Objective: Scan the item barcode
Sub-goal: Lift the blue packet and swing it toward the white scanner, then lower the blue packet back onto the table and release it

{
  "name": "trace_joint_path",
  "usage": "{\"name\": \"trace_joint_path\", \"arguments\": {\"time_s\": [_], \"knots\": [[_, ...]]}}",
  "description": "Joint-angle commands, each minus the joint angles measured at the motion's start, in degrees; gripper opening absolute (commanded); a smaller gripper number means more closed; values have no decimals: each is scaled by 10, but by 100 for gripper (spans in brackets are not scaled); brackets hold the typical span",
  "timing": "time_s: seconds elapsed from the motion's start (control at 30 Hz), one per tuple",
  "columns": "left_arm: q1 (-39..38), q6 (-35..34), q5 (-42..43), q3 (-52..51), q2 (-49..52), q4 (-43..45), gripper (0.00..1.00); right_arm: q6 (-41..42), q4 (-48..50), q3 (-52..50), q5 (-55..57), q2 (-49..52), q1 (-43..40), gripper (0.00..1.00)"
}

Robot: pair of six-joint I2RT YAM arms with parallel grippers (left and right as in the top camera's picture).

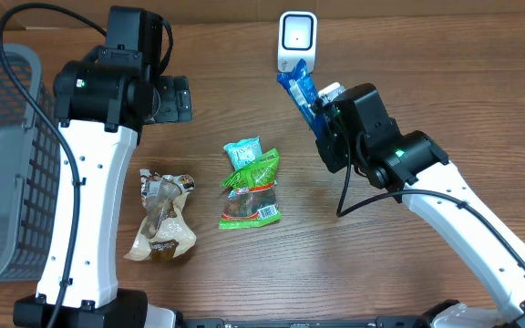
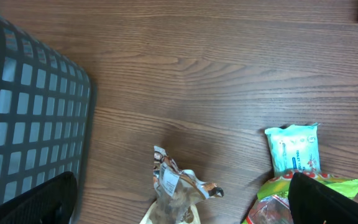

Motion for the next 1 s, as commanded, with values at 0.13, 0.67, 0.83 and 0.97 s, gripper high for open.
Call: {"name": "trace_joint_path", "arguments": {"time_s": [0.13, 0.67, 0.83, 0.97], "knots": [[2, 9, -8, 10, -12, 0, 100, -1, 79, 11, 98, -4, 2, 4], [2, 9, -8, 10, -12, 0, 100, -3, 196, 11, 393, 130, 2, 4], [2, 9, -8, 10, -12, 0, 99, -26, 216, 10, 401, 150, 4, 4], [2, 9, -8, 10, -12, 0, 100, 15, 127, 10, 341, 151, 12, 4]]}}
